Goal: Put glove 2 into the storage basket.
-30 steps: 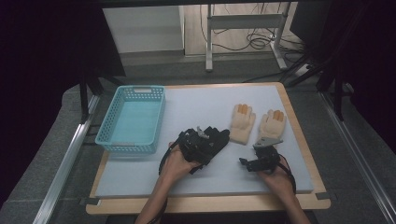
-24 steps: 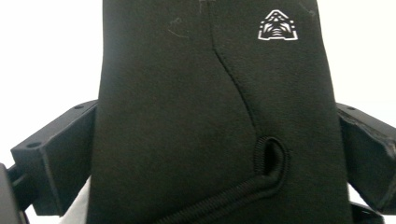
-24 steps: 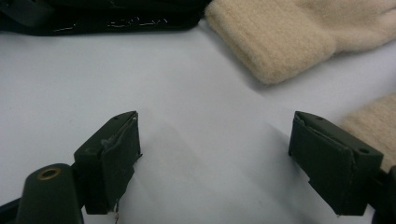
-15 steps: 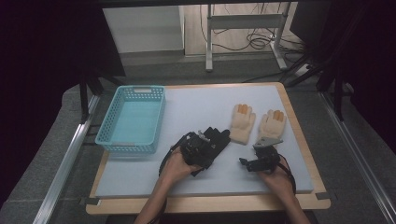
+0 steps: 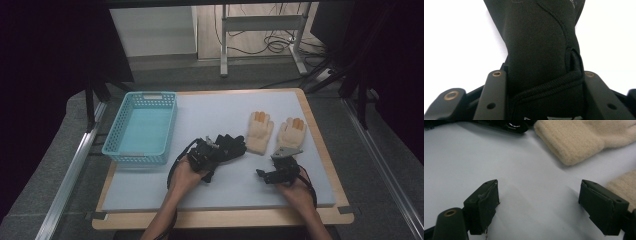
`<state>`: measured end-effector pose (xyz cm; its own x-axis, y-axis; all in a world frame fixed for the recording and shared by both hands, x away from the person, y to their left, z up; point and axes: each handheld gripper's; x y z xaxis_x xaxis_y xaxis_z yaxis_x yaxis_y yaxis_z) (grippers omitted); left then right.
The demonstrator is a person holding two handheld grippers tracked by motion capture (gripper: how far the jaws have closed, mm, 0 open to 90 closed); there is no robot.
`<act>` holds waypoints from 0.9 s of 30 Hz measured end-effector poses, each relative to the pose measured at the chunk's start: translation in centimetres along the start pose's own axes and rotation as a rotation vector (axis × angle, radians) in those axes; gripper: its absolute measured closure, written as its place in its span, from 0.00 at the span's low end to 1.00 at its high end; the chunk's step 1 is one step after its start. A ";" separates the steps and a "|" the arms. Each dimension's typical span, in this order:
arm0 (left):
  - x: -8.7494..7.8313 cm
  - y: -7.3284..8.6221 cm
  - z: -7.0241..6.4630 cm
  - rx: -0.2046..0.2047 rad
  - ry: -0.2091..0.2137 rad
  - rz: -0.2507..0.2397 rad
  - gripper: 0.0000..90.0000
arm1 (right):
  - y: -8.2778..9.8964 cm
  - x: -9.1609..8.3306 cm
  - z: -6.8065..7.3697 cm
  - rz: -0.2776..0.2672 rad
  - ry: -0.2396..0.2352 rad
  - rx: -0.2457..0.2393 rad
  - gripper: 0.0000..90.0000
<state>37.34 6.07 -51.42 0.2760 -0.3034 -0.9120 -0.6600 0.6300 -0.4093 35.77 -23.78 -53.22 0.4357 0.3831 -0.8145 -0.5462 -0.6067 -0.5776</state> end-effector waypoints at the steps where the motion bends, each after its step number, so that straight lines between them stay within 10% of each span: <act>1: -0.2 -0.2 0.1 -0.007 -0.003 -0.002 0.67 | 0.0 0.0 0.0 0.000 0.000 0.000 0.18; 15: -7.4 -1.8 4.8 -0.109 -0.049 -0.070 0.66 | 0.0 0.0 0.0 -0.001 0.000 0.000 0.18; 27: -12.3 0.5 11.7 -0.289 -0.146 -0.093 0.65 | 0.0 0.0 0.0 -0.001 0.002 -0.002 0.18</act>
<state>41.75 18.46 -40.70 0.4282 -0.2312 -0.8736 -0.7923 0.3690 -0.4859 35.77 -23.79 -53.22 0.4375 0.3829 -0.8136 -0.5441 -0.6076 -0.5786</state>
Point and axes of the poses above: each handheld gripper's, and its own axes: x roughly forward along the jaws, y roughly out of its underside, z roughly to its left, and after that the axes turned 11 degrees about z, right-handed
